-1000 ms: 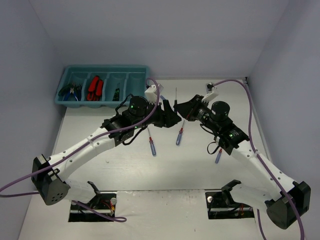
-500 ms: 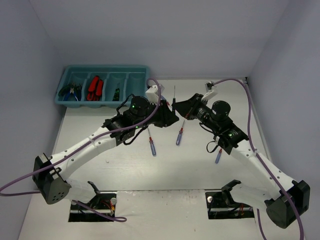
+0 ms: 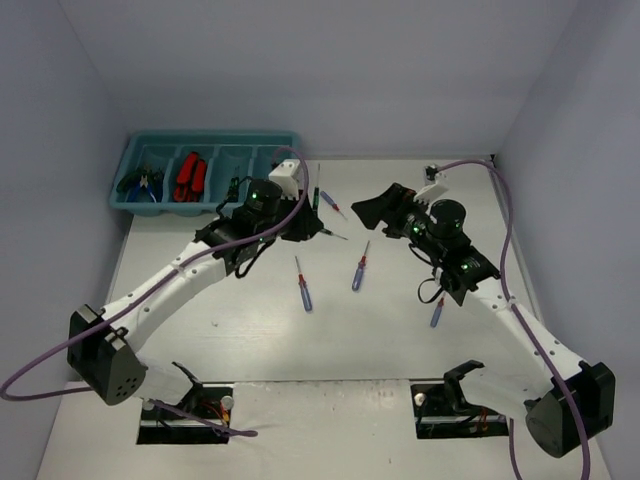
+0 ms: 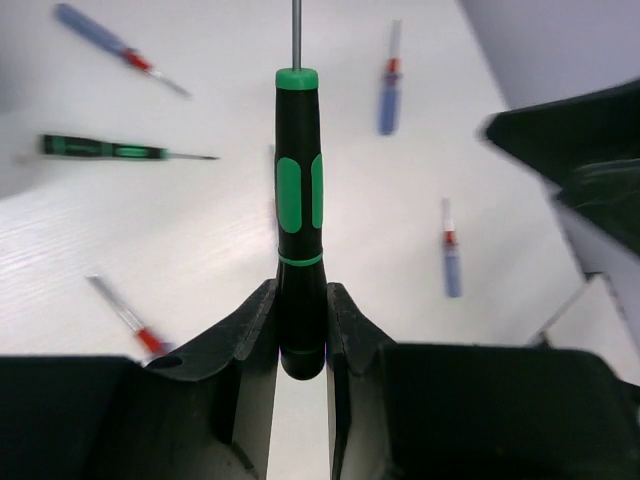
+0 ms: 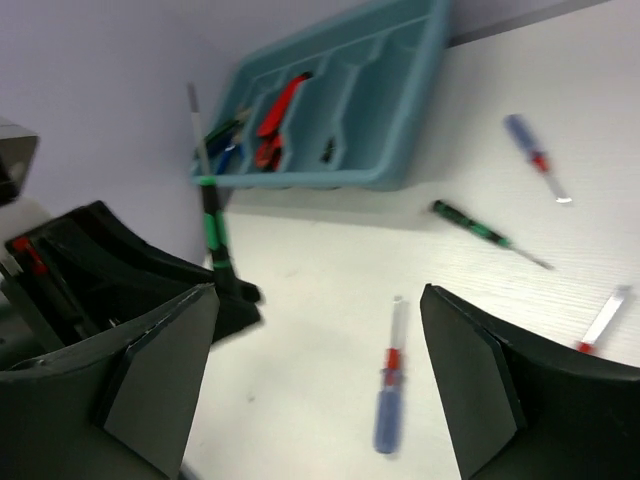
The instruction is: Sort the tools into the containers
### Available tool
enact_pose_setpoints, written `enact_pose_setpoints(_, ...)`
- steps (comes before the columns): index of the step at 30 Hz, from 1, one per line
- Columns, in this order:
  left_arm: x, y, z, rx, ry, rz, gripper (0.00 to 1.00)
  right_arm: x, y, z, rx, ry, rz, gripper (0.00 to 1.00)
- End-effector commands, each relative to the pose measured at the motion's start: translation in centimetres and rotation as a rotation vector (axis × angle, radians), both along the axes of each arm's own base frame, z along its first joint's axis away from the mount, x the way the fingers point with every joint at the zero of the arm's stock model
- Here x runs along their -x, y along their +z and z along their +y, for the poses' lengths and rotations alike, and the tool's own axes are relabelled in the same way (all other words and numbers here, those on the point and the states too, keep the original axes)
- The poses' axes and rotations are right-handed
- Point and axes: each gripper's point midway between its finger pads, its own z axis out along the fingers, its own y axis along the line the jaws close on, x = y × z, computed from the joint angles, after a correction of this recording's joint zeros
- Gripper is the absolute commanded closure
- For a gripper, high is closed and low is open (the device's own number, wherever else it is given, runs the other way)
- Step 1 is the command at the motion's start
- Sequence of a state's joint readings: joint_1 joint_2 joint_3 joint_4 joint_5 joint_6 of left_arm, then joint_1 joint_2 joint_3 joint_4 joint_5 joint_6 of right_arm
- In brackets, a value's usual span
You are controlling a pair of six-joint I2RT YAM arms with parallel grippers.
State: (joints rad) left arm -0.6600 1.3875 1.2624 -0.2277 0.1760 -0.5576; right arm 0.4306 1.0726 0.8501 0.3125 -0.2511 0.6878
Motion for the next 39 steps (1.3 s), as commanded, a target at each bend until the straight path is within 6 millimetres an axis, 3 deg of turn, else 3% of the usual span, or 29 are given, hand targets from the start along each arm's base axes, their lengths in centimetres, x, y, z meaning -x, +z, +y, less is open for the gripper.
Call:
enact_pose_setpoints(1, -6.2, 0.6, 6.4, -0.181, 0.111, -0.095, 1.0, -0.8, -0.2, -3.7, 0.133, -0.126, -0.041, 0.2)
enact_pose_setpoints(6, -13.4, -2.4, 13.3, -0.402, 0.217, -0.05, 1.0, -0.4, -2.5, -4.5, 0.223, -0.127, -0.002, 0.19)
enact_pose_setpoints(7, -15.2, -1.7, 15.2, -0.417, 0.258, -0.06, 1.0, -0.2, -3.0, -4.5, 0.233, -0.121, 0.01, 0.19)
enact_pose_setpoints(8, -16.6, -2.9, 16.2, -0.434, 0.275, -0.034, 1.0, -0.2, -3.4, -4.6, 0.245, -0.118, 0.016, 0.19)
enact_pose_setpoints(10, -19.6, -2.0, 18.6, -0.445, 0.328, -0.053, 0.99, -0.1, -4.2, -4.6, 0.264, -0.11, 0.033, 0.19)
enact_pose_setpoints(12, -22.3, -4.4, 20.2, -0.492, 0.346, -0.018, 0.97, 0.0, -4.8, -4.5, 0.278, -0.098, 0.045, 0.19)
enact_pose_setpoints(16, -26.0, -6.3, 22.6, -0.533, 0.374, 0.005, 0.91, -0.2, -5.9, -4.3, 0.3, -0.076, 0.074, 0.18)
enact_pose_setpoints(18, -27.5, -7.2, 23.7, -0.545, 0.388, 0.006, 0.81, -0.2, -6.2, -4.2, 0.31, -0.067, 0.08, 0.18)
enact_pose_setpoints(21, -28.5, -7.9, 25.1, -0.555, 0.401, 0.006, 0.68, -0.4, -6.6, -4.2, 0.327, -0.059, 0.091, 0.18)
enact_pose_setpoints(24, -28.7, -7.2, 25.3, -0.58, 0.383, -0.021, 0.55, -0.5, -6.9, -4.2, 0.344, -0.053, 0.094, 0.18)
enact_pose_setpoints(30, -27.2, -4.6, 24.6, -0.611, 0.29, -0.09, 0.46, -0.6, -7.3, -4.2, 0.355, -0.055, 0.104, 0.17)
enact_pose_setpoints(34, -24.4, -2.1, 21.9, -0.652, 0.133, -0.178, 0.45, -0.4, -6.8, -4.7, 0.357, -0.073, 0.091, 0.17)
enact_pose_setpoints(39, -20.5, -1.2, 17.3, -0.709, -0.066, -0.263, 0.45, 0.3, -6.5, -5.0, 0.359, -0.071, 0.077, 0.17)
